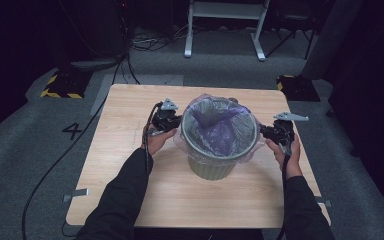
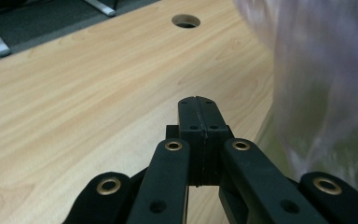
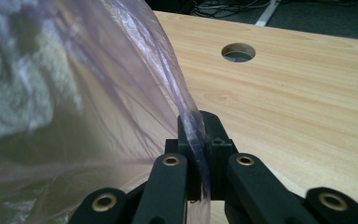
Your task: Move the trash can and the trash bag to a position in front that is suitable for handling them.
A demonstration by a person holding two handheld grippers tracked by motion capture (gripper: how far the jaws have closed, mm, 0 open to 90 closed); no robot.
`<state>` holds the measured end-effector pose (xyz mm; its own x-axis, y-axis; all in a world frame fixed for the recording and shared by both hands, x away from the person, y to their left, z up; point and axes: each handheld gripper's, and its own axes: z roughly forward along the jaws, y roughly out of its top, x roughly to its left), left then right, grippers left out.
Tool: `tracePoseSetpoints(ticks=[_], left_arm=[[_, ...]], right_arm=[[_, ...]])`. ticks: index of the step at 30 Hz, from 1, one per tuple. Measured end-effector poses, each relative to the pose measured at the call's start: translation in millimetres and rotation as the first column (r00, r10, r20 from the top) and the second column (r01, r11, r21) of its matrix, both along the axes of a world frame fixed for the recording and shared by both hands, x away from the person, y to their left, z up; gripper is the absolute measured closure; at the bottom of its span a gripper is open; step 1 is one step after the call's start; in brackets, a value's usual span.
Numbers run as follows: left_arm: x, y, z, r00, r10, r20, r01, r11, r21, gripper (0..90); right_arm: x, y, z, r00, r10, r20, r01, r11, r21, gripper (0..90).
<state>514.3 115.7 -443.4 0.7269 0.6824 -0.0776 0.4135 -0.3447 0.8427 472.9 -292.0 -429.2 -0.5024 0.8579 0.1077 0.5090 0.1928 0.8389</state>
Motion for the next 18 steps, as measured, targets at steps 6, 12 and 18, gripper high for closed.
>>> tracePoseSetpoints(ticks=[6,12,18], left_arm=[[-14.6,14.9,-2.1,0.9989,0.021,0.041,-0.020,0.9998,-0.006,78.7],[-51.9,38.6,16.9,0.9793,-0.037,0.199,0.041,0.9990,-0.017,51.4],[-73.6,39.1,23.3,0.9649,-0.114,0.237,0.113,0.9934,0.020,31.7]], right_arm=[[-11.3,-5.6,-3.5,0.9989,-0.001,0.048,0.001,1.000,0.003,70.5],[-30.4,-21.1,10.3,0.9929,0.018,0.117,-0.019,1.000,0.010,47.2],[-41.4,-29.2,19.5,0.9866,0.059,0.152,-0.055,0.998,-0.032,36.2]])
